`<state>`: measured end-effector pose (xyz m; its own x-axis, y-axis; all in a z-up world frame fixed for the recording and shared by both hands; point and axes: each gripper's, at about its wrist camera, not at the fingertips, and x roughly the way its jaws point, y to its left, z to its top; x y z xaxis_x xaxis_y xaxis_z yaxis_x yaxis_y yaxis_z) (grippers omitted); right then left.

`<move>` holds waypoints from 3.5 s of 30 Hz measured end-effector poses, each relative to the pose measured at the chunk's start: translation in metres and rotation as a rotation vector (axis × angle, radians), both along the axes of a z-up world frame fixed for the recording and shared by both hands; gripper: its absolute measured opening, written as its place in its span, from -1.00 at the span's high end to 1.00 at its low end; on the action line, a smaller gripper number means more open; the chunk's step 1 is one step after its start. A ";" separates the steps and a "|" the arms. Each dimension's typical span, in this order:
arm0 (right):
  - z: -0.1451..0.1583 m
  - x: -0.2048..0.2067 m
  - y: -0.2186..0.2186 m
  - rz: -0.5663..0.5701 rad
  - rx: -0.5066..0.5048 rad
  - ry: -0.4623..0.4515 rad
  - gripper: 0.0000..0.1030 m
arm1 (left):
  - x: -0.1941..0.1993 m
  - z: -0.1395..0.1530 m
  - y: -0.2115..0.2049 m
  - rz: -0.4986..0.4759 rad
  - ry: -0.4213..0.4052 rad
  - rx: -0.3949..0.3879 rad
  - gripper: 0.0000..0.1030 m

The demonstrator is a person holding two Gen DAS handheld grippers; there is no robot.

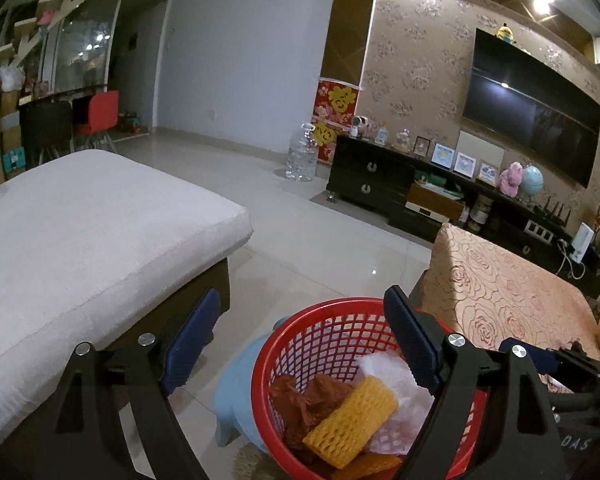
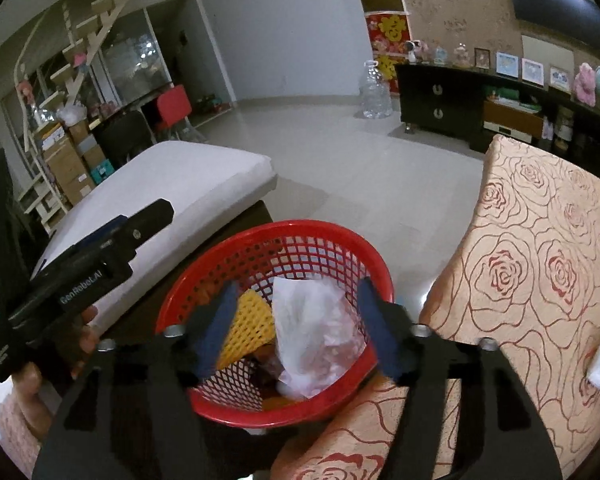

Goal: Collect trash
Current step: 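Move both empty tools back over the wipe pack and black bag, then grasp the cat-printed wipe pack with left tool while right grasps black bag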

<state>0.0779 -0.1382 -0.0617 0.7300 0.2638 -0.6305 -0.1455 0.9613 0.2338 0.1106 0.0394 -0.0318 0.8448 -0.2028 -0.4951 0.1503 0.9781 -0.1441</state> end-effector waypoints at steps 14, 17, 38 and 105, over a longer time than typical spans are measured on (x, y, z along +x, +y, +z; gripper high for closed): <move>-0.006 -0.025 -0.029 -0.075 -0.029 -0.010 -0.40 | -0.007 0.004 -0.016 -0.038 -0.029 0.039 -0.64; -0.008 -0.034 -0.038 -0.093 -0.051 -0.015 -0.41 | -0.009 0.003 -0.024 -0.051 -0.036 0.055 -0.66; -0.024 -0.123 -0.196 -0.425 -0.162 -0.006 -0.50 | -0.026 -0.004 -0.082 -0.149 -0.063 0.143 -0.69; -0.059 -0.095 -0.393 -0.650 0.011 0.164 0.47 | -0.066 -0.106 -0.449 -1.032 0.271 0.298 -0.69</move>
<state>-0.0171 -0.5316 -0.1210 0.6375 -0.1899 -0.7466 0.5006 0.8387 0.2141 0.0444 -0.4098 -0.1381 0.1946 -0.5893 -0.7842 0.9125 0.4020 -0.0756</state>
